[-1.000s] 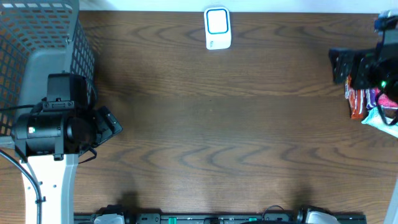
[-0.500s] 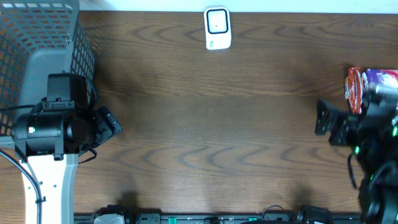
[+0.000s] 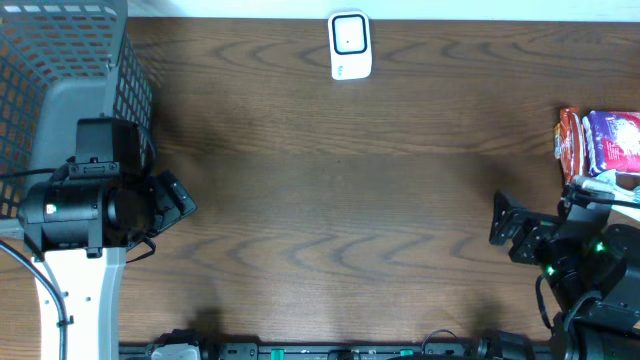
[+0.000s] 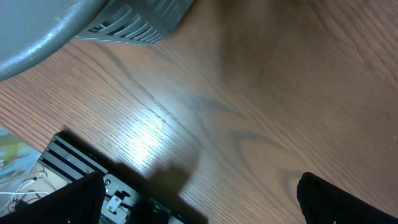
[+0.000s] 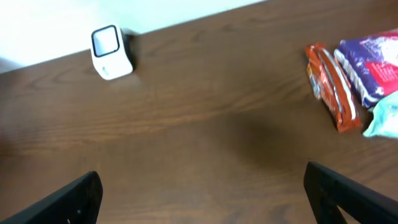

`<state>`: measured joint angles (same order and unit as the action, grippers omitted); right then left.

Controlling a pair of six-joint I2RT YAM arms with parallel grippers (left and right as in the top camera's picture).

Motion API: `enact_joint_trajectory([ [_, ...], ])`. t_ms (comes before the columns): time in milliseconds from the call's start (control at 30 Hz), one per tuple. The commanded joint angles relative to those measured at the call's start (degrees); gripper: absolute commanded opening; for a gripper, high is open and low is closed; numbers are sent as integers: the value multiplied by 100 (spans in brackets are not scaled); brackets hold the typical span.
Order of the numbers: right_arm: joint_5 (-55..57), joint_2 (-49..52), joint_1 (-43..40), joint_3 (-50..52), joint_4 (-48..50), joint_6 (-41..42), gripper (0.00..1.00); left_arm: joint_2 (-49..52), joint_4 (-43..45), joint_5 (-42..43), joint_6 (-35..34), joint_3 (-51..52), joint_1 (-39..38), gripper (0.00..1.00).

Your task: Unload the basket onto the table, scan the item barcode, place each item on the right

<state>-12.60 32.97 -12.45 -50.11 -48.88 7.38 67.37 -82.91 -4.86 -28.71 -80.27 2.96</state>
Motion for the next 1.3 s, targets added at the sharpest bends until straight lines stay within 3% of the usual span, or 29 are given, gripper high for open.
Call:
enact_joint_trajectory([
  [0,48,-28,13,35,-118,94,99,-2,-20,-74,-55,-2,31,98],
  [1267,48,-28,13,35,-494,94,99,-2,-20,-74,-55,-2,31,98],
])
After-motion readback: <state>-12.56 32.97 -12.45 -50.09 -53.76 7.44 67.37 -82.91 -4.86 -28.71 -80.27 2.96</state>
